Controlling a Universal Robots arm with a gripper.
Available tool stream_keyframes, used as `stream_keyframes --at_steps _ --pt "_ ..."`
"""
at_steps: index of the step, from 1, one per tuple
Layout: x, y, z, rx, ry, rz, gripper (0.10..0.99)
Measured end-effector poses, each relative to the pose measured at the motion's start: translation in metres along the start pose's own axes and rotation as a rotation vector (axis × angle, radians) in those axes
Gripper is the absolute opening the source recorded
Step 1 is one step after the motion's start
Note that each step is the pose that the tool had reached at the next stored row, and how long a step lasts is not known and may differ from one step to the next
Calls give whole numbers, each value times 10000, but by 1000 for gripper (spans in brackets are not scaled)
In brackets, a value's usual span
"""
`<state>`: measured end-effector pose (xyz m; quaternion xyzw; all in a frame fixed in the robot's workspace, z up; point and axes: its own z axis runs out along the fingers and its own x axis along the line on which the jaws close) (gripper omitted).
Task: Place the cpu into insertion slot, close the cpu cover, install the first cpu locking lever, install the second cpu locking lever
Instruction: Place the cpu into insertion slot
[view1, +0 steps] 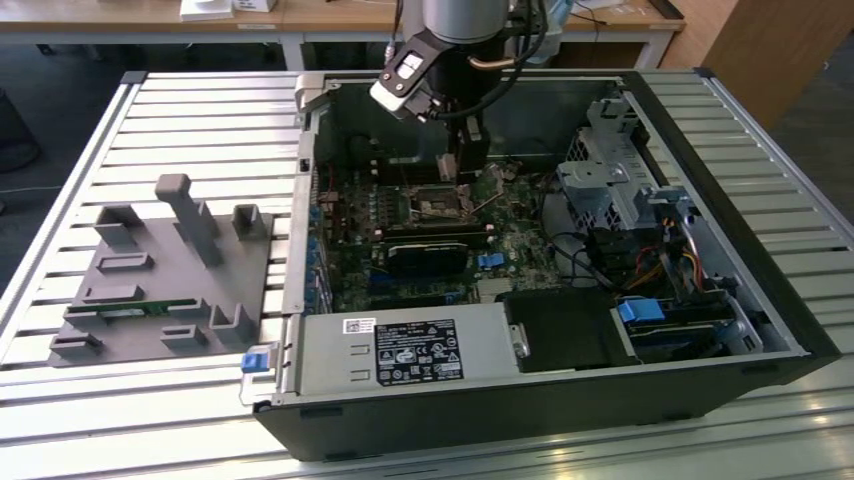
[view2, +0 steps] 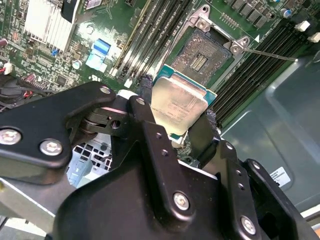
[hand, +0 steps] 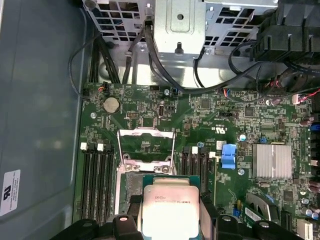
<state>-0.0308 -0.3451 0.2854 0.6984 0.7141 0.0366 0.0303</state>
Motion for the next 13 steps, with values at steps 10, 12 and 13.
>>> stream_keyframes --at_steps 10,12,13 --pt "12 -60 45 1 -1 1 541" --pt "14 -63 59 0 0 0 541" --pt "15 -64 66 0 0 0 541"
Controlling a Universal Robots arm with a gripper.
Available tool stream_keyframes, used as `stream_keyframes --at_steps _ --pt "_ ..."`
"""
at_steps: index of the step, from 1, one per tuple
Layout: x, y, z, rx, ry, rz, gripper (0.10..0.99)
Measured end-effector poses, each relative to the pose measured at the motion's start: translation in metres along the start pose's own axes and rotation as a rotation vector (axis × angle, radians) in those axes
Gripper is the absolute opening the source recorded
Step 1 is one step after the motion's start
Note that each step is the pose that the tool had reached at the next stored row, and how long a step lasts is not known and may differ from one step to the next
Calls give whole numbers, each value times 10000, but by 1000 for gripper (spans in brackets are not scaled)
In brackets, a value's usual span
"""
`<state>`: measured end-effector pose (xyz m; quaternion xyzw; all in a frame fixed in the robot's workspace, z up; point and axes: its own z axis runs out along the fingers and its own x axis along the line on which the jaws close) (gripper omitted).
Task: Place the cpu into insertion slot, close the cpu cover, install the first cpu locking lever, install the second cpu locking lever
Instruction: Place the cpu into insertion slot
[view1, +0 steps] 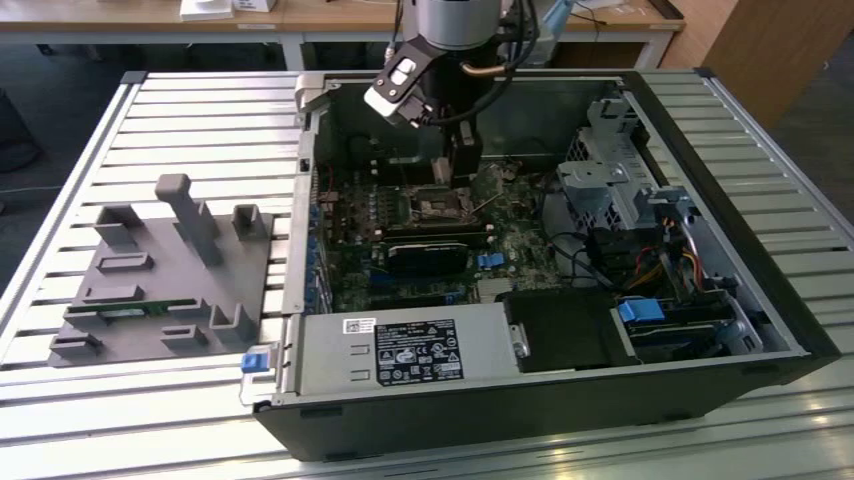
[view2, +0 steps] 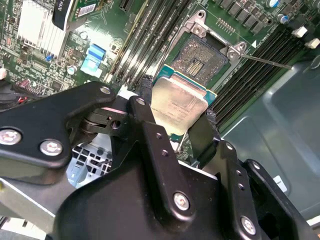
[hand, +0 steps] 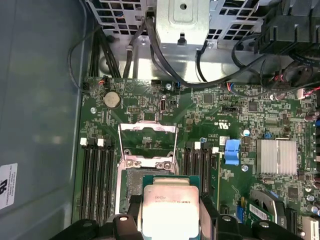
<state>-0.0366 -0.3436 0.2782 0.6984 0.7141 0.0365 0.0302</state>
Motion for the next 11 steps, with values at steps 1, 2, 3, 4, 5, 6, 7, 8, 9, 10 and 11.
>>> stream_keyframes --at_steps 1,2,3,4,5,6,7,8,9,10,11 --pt "1 -1 8 -1 0 -1 541" --pt "1 -2 16 0 0 0 541" --pt "2 -3 23 0 -1 0 541" --pt "2 -3 32 0 0 0 541" --pt "2 -4 39 1 -1 0 541" --pt "2 -5 48 0 0 0 541" --pt "2 -6 56 0 0 0 541" --pt "2 -6 63 0 -1 1 541" --pt "2 -7 71 0 0 0 541" --pt "2 -8 78 0 -1 0 541" --pt "2 -8 84 0 0 0 541"
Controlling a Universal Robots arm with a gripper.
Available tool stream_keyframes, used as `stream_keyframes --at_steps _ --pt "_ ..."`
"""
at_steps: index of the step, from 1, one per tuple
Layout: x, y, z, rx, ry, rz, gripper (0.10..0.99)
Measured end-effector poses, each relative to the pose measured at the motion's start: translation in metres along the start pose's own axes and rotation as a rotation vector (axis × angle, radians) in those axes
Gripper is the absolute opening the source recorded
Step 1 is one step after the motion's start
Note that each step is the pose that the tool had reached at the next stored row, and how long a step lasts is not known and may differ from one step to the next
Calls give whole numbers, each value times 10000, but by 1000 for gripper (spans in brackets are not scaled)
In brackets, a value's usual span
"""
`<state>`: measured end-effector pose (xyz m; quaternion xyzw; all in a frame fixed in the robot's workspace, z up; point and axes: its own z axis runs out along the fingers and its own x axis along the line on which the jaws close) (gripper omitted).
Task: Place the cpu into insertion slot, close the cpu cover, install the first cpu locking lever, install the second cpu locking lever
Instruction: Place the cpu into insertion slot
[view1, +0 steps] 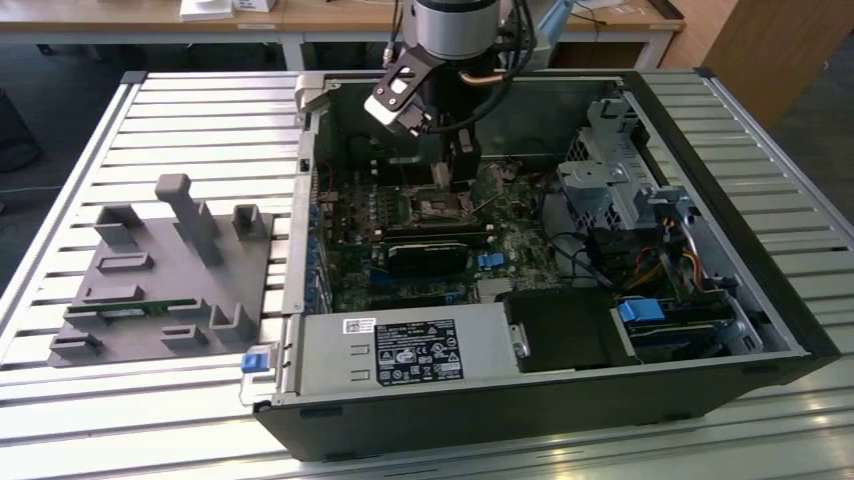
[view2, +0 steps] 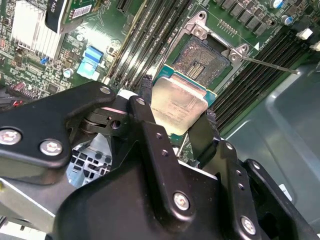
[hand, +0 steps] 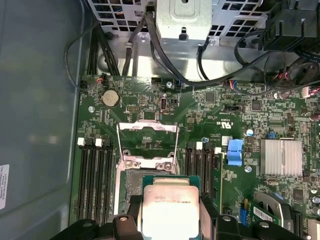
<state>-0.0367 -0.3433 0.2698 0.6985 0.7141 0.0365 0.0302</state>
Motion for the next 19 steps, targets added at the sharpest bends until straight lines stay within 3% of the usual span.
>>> stream_keyframes --at_steps 19 --pt "-1 -7 70 0 0 0 541"
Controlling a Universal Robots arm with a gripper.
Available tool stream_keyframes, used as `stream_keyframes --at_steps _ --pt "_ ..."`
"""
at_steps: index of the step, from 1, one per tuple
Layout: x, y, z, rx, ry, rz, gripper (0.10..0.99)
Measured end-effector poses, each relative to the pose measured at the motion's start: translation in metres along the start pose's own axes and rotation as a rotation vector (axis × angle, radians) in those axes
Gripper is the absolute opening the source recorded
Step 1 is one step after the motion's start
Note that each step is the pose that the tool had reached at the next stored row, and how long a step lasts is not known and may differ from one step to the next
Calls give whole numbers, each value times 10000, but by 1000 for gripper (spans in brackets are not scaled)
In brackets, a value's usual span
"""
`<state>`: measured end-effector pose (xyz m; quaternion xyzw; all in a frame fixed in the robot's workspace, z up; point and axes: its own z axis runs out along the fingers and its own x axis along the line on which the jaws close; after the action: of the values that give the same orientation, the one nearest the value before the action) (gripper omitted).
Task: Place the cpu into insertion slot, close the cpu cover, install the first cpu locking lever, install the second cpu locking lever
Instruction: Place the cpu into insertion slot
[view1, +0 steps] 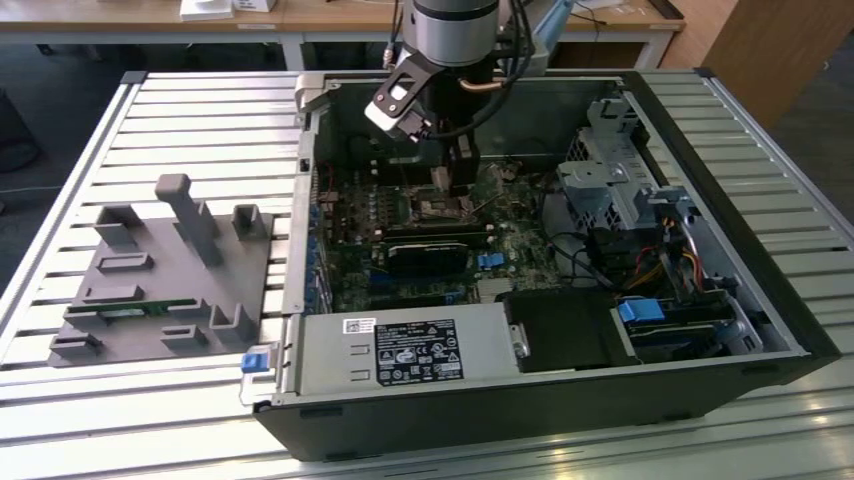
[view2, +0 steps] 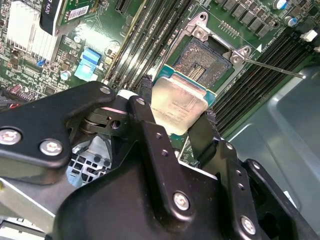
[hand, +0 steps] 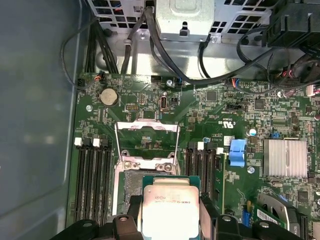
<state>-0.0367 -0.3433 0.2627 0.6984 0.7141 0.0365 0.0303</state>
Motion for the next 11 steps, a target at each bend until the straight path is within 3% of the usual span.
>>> stream_keyframes --at_steps 11 --pt "0 -5 50 0 0 1 541"
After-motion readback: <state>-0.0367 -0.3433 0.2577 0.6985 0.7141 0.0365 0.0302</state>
